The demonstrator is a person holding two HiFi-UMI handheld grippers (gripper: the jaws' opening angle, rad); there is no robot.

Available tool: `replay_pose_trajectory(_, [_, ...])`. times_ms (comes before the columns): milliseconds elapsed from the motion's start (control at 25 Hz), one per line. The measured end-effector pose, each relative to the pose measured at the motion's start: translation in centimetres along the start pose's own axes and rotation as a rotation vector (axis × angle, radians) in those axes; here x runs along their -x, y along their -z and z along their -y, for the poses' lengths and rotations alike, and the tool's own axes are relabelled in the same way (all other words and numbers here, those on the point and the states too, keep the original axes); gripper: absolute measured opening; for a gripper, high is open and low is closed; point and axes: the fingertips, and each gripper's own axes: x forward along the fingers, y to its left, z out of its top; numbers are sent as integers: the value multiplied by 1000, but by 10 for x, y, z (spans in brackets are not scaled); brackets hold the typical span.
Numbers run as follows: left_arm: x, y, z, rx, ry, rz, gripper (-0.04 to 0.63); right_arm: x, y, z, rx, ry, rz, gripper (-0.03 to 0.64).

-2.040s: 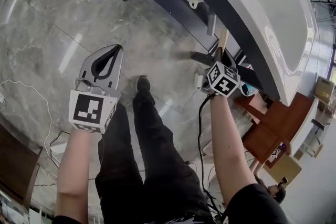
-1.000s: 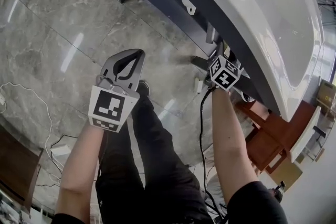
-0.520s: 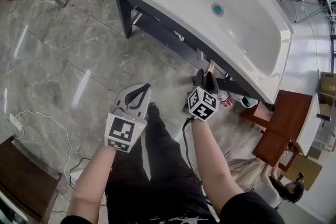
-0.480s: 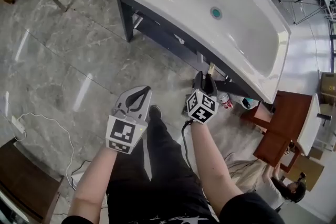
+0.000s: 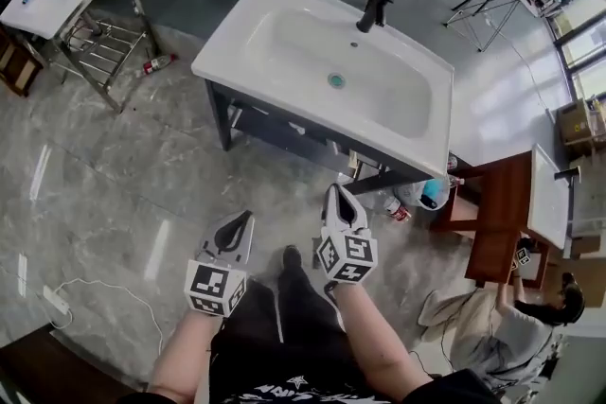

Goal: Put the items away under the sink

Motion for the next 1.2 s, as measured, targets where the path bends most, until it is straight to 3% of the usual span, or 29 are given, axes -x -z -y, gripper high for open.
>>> replay_pose_trajectory(280, [14, -30, 42, -93, 71, 42, 9, 77, -41, -19, 74, -77, 85, 3])
replay_pose_trajectory(440, [29, -46, 75, -114, 61, 92, 9, 112, -45, -15, 34, -111, 102, 2])
replay_pose_trajectory(640, [62, -40, 130, -126, 39, 114, 9, 177, -48, -8, 21, -158, 155, 2])
replay_pose_trajectory(800, [91, -32, 190, -122, 35, 137, 9, 241, -37, 17, 22, -188, 139, 2])
replay_pose_trajectory(1200, [153, -19, 293, -177, 30, 171, 9, 362, -25, 64, 120, -246, 150, 2])
